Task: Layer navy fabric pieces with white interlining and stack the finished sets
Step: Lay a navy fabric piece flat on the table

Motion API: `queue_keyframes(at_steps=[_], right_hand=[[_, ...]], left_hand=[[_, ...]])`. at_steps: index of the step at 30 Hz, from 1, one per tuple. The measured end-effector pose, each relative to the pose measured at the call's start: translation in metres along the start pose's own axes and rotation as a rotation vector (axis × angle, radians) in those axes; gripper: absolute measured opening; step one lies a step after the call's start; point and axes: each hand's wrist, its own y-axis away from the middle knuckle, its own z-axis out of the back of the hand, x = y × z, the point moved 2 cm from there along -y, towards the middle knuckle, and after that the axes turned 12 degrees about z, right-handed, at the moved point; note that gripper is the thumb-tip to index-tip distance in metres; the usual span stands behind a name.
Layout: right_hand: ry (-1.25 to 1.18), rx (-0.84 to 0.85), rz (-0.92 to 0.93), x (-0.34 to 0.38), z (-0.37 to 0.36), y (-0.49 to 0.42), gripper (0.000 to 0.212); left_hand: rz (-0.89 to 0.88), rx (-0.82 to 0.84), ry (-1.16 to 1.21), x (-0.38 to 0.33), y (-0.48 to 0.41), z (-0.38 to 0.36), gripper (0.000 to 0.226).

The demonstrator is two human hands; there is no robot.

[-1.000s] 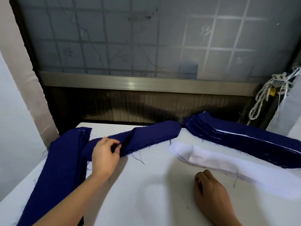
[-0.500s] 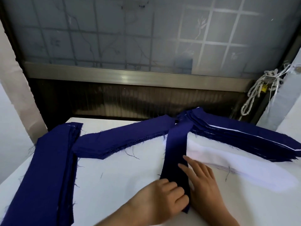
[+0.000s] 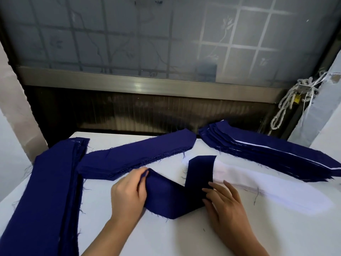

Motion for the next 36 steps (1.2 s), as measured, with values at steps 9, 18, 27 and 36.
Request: queue_keyframes(at_steps=[9,18,27,36], right_hand=[[-0.004,0.095,-0.105,-0.002,0.004,0.006,0.048],[0.054,-0.072,-0.404,-0.046,0.054,0.038,0.046],[0.061,0.232,-0.549,-0.106,0.065,0.031,0.027],[0.137,0.391,-0.469,-0.103,0.005,-0.016,0.034]], left_hand=[[0.597,-0.129,0.147,0.026,-0.016,0.014,0.023],[0.636,-0.082,0.066,0.028,-0.013,0.012,0.024],[0.639,0.29,-0.328,0.039,-0.015,0.0,0.027],[0.405,0.212,-0.355,0.029,-0.011,0.0,0.029]])
